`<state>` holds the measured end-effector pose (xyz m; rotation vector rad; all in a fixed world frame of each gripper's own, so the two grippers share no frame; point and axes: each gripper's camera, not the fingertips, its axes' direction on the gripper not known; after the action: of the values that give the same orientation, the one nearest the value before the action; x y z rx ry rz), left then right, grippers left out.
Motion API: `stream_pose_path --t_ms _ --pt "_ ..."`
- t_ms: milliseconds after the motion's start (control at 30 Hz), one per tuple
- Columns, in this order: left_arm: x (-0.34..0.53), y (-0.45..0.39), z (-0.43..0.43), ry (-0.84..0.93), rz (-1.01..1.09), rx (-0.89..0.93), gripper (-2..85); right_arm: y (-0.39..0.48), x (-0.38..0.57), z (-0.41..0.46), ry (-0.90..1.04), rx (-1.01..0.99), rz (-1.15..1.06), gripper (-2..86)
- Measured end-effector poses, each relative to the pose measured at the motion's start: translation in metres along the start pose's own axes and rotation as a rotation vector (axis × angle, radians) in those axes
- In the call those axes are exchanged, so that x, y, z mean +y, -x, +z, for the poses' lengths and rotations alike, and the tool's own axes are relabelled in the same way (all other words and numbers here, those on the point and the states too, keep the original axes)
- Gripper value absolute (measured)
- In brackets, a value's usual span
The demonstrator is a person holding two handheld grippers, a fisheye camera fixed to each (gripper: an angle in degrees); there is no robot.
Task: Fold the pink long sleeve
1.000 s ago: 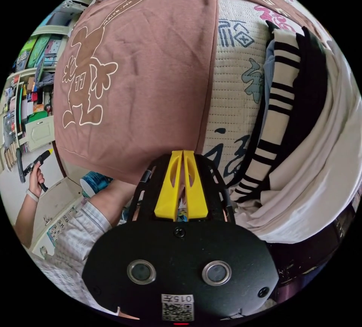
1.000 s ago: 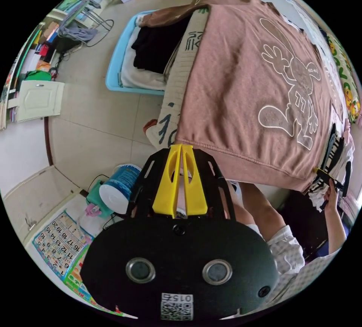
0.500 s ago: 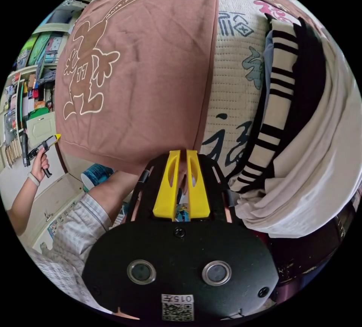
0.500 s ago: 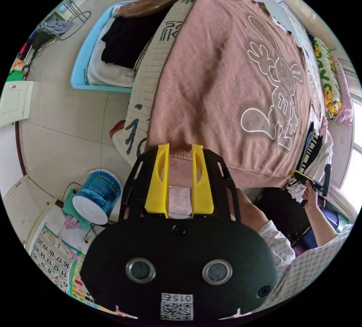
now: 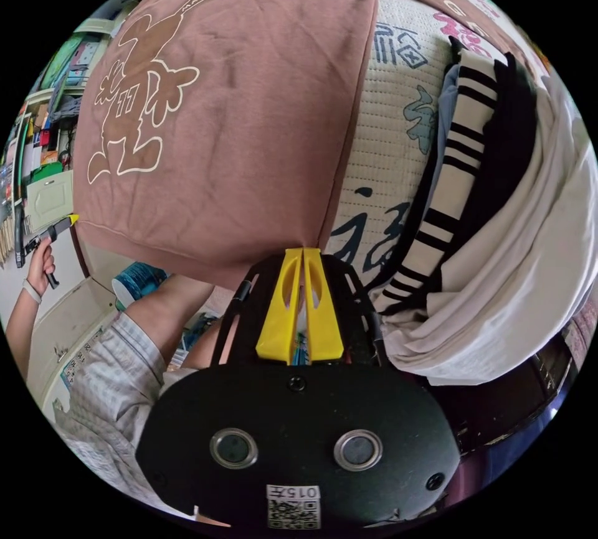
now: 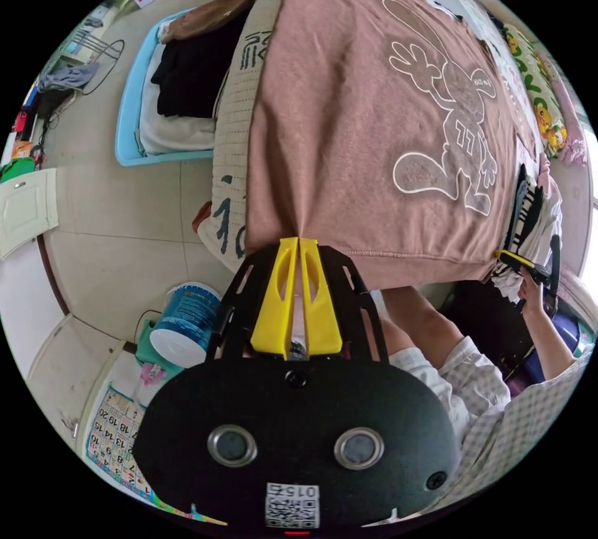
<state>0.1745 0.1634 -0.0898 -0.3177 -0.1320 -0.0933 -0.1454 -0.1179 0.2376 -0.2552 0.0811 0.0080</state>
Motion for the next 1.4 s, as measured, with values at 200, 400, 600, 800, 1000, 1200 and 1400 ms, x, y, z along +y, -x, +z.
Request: stream_pose_path --t_ms 200,400,600,800,1000,1200,1400 --pt "-0.004 0.003 0.017 0.006 0.032 -0.034 -0.4 -0.014 0.001 -0.006 0.013 -0.044 -0.059 -0.2" --pt "0.012 0.033 -0.006 -0.083 -0.001 -0.028 -0.3 -0.03 0.018 -0.046 -0.048 -0.167 -0.154 -0.4" --pt "0.0 0.125 -0.017 -0.166 -0.102 -0.074 -0.2 -0.112 -0.006 -0.079 -0.178 -0.16 -0.079 -0.8" --pt "-0.015 0.194 0.002 -0.146 -0.194 0.02 -0.3 -0.175 -0.05 -0.063 -0.143 0.1 0.055 -0.5" --pt "-0.02 0.197 0.006 -0.112 -0.176 0.019 -0.3 -0.174 -0.054 -0.059 -0.09 0.094 0.104 -0.5" --pt "-0.028 0.201 0.002 -0.087 -0.154 0.005 -0.3 -0.151 -0.043 -0.053 -0.048 0.225 0.117 -0.5" --pt "-0.029 0.197 -0.016 -0.094 -0.149 0.036 -0.4 -0.126 -0.028 -0.055 -0.018 0.19 0.084 -0.5"
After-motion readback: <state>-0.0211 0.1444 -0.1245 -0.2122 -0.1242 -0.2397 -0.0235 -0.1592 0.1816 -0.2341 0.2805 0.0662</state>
